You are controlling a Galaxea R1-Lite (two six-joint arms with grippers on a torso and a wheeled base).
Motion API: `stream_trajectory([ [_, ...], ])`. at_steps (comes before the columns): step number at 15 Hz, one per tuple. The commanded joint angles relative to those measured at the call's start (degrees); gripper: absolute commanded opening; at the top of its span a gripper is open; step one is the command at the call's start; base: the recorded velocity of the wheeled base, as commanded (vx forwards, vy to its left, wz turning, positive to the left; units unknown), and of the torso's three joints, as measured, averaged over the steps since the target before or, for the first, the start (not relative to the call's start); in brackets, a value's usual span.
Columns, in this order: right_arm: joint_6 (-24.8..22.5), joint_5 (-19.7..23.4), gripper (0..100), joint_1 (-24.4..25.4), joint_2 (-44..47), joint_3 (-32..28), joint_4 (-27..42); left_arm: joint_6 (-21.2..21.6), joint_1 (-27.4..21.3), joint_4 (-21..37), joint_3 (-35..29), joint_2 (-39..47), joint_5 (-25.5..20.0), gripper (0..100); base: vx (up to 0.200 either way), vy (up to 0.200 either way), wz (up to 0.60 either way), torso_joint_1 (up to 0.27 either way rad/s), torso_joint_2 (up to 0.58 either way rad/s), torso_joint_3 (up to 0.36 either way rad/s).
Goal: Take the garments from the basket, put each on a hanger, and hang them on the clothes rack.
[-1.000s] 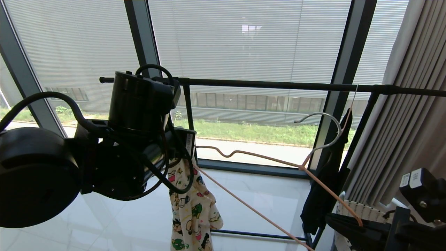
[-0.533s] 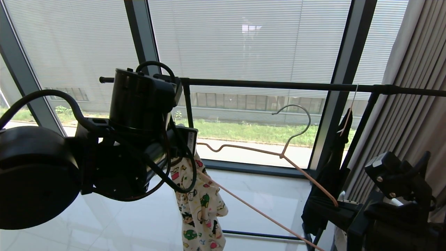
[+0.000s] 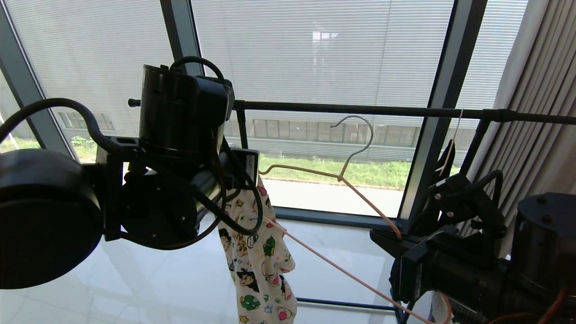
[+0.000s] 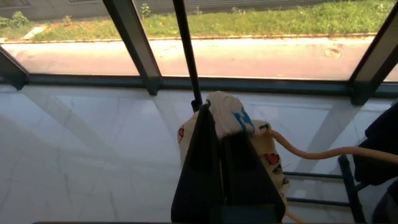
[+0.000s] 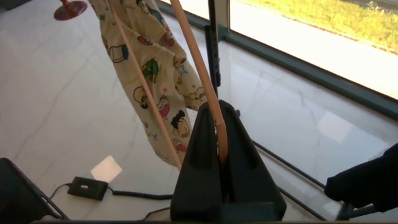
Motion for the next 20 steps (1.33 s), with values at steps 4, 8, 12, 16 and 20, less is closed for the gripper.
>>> stream_trajectory([
  [4,0.54,-0.21,0,1.89,5.06,-3.67,-0.07,-6.23,-7.25,-0.04,-1.18,0.63,-0.06,0,0.000,0.000,0.00,0.000,0.00,0.000],
  [8,1.77,-1.44,0,3.65,8.05,-6.22,-0.07,-9.05,-10.33,-0.04,-3.82,0.90,-0.06,0,0.000,0.000,0.00,0.000,0.00,0.000],
  [12,2.04,-1.62,0,4.09,9.46,-7.45,-0.07,-9.75,-13.23,-0.04,-3.46,-0.07,-0.41,0,0.000,0.000,0.00,0.000,0.00,0.000],
  [16,1.77,-1.97,0,4.09,9.46,-7.28,-2.53,-9.84,-14.02,-0.13,-0.12,-2.70,-2.17,100,0.000,0.000,0.00,0.000,0.00,0.000],
  [20,1.51,-5.84,0,4.88,7.70,-6.31,-4.99,-9.13,-14.90,0.14,1.37,-6.75,-4.45,100,0.000,0.000,0.00,0.000,0.00,0.000],
])
